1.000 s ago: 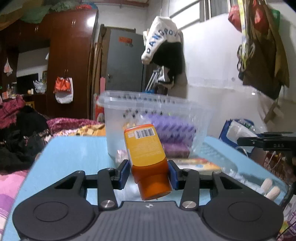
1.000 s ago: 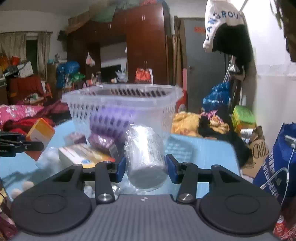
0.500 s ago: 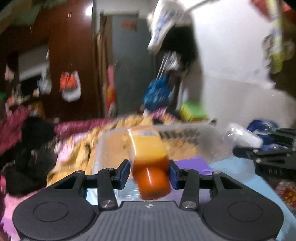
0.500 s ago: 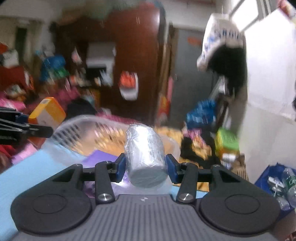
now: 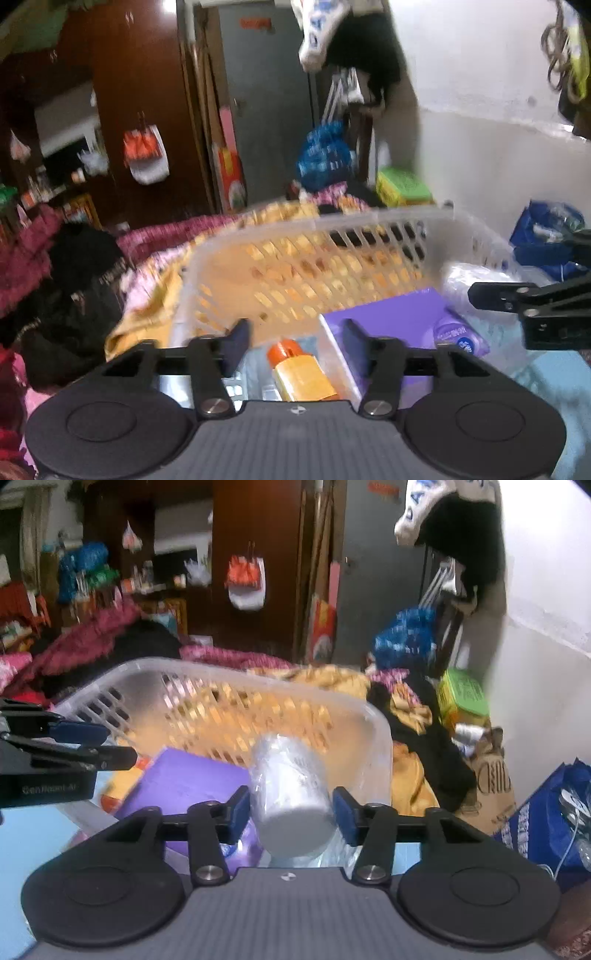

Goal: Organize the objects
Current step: 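Carry the bottle with the left gripper while the right carries the roll into the basket, then grasp the white plush glove toy between both grippers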

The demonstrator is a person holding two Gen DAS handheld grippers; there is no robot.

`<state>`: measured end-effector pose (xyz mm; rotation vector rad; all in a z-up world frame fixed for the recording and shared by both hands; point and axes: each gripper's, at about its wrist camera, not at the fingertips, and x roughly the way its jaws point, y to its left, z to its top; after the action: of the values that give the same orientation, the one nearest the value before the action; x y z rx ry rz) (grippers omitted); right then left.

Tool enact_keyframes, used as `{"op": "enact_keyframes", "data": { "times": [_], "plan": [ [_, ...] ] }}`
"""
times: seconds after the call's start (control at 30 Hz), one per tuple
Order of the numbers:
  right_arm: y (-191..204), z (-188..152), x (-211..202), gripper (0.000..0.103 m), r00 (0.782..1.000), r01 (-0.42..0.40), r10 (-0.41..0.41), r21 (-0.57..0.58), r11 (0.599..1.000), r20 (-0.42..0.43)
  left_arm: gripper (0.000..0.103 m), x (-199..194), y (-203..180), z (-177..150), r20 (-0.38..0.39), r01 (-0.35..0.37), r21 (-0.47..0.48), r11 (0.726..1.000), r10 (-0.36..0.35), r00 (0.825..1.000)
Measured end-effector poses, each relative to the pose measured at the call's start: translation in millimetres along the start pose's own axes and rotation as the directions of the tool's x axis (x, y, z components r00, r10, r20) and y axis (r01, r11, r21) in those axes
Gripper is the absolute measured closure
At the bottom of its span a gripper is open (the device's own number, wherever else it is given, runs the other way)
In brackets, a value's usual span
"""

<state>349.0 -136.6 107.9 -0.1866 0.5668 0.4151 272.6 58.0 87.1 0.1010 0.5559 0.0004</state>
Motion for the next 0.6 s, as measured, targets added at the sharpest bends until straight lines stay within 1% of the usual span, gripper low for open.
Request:
{"op": "enact_keyframes", "data": {
  "times": [0.03,0.1,0.17,0.2,0.3,0.37,0.43,0.47,0.53,0.57,0.6],
  "plan": [
    [0,-1,-10,0.012,1.000,-0.005,0.005,0.012,1.000,0.026,0.025,-9,0,-2,0.026,0.012,-0.007,1.000,-0.012,1.000],
    [-7,-4,-31,0.001,0.995,-0.018,0.013,0.042,0.999,0.097,0.024,-35,3,-15,0.071,0.059,-0.015,0.998,-0.058,0.996],
    [-13,-16,-59,0.000,0.985,-0.041,0.032,0.049,0.998,0.167,0.024,-59,5,-33,0.091,0.084,-0.011,0.996,-0.082,0.992],
    [-18,-25,-72,0.000,0.982,-0.057,0.047,0.050,0.997,0.183,0.024,-70,5,-43,0.098,0.081,-0.002,0.997,-0.080,0.992],
    [-33,-57,-107,0.000,0.974,-0.081,0.073,0.028,0.996,0.215,0.023,-104,7,-73,0.125,0.064,0.007,0.998,-0.065,0.990],
    [-45,-77,-129,0.000,0.973,-0.072,0.066,0.019,0.997,0.222,0.021,-124,8,-93,0.147,0.074,-0.022,0.997,-0.070,0.987],
    [-61,-103,-157,0.000,0.966,-0.101,0.083,0.061,0.993,0.245,0.020,-137,7,-109,0.162,0.090,-0.042,0.995,-0.082,0.983],
    [-66,-115,-169,0.000,0.961,-0.126,0.096,0.099,0.987,0.261,0.020,-145,1,-119,0.175,0.102,-0.045,0.994,-0.093,0.980],
    [-68,-143,-182,0.000,0.958,-0.183,0.138,0.165,0.969,0.253,0.019,-156,-14,-140,0.192,0.141,-0.039,0.989,-0.131,0.973],
    [-65,-159,-187,0.000,0.952,-0.220,0.173,0.169,0.961,0.254,0.018,-159,-20,-150,0.185,0.168,-0.030,0.985,-0.160,0.970],
    [-59,-174,-190,0.000,0.941,-0.252,0.202,0.162,0.954,0.270,0.018,-157,-29,-158,0.162,0.204,-0.015,0.979,-0.199,0.966]
  ]
}}
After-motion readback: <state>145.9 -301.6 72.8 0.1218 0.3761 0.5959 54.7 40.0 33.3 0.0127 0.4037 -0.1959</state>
